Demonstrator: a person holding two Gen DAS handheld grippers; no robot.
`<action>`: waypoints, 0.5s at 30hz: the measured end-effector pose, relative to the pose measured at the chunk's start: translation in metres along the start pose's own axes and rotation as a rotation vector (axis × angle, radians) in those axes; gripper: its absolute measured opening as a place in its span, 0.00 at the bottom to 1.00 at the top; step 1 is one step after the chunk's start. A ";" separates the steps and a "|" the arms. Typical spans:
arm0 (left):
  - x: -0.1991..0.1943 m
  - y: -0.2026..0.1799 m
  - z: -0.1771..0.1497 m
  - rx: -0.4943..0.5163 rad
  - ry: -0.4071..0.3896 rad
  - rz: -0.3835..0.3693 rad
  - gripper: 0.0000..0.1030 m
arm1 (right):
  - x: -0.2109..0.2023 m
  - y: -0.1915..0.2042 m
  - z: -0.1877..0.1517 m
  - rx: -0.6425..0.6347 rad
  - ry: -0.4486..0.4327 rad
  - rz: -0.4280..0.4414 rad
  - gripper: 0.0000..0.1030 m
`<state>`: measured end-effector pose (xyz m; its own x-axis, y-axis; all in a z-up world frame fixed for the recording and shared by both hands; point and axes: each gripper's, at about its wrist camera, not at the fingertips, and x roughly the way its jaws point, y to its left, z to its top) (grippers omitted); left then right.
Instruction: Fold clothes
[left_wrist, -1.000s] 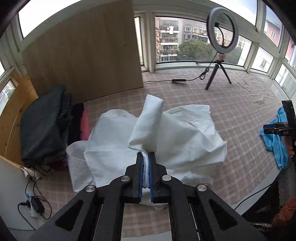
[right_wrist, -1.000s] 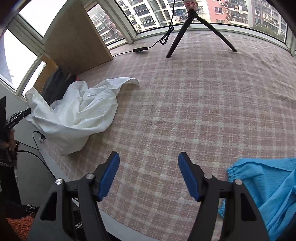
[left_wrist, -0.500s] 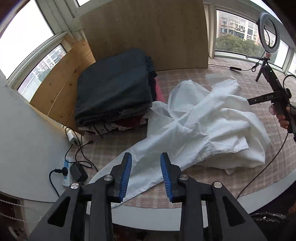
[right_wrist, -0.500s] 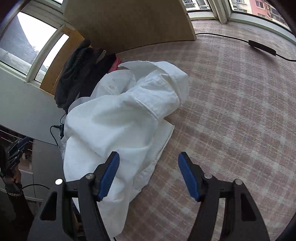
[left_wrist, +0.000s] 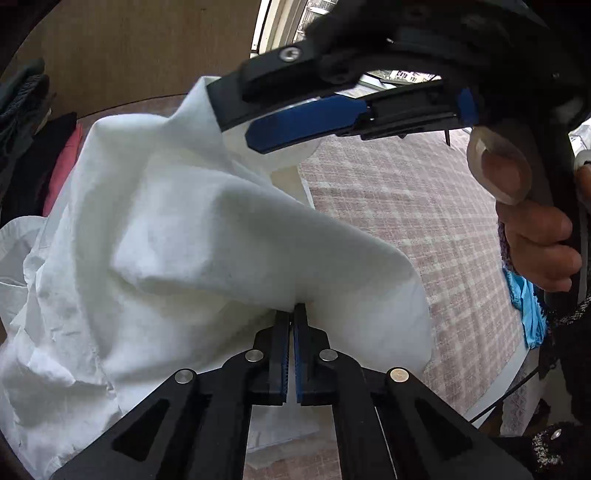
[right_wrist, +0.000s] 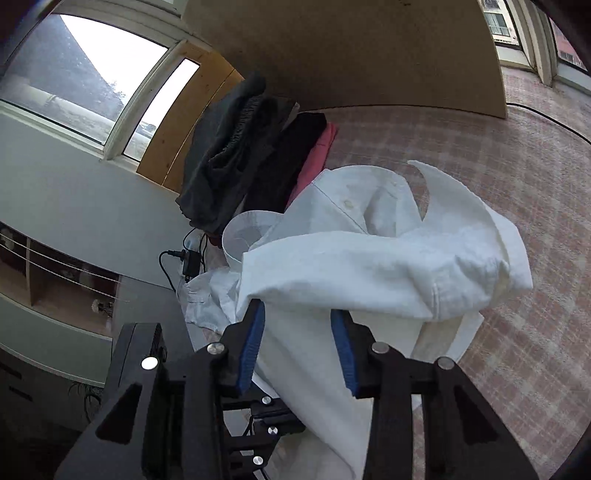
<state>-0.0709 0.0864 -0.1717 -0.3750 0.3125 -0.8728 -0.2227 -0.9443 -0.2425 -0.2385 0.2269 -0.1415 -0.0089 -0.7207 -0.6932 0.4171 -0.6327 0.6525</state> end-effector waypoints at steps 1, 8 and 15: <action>0.005 0.001 0.002 -0.013 -0.004 -0.006 0.01 | -0.011 -0.001 0.000 -0.021 -0.019 -0.008 0.43; -0.110 0.135 -0.009 -0.241 -0.159 0.327 0.01 | -0.048 -0.024 0.009 -0.163 -0.114 -0.276 0.71; -0.128 0.205 -0.029 -0.376 -0.130 0.414 0.02 | 0.016 -0.001 0.021 -0.384 -0.023 -0.312 0.71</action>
<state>-0.0428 -0.1505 -0.1220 -0.4757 -0.1039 -0.8735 0.2933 -0.9549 -0.0462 -0.2582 0.2098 -0.1465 -0.2049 -0.5223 -0.8278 0.6960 -0.6724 0.2519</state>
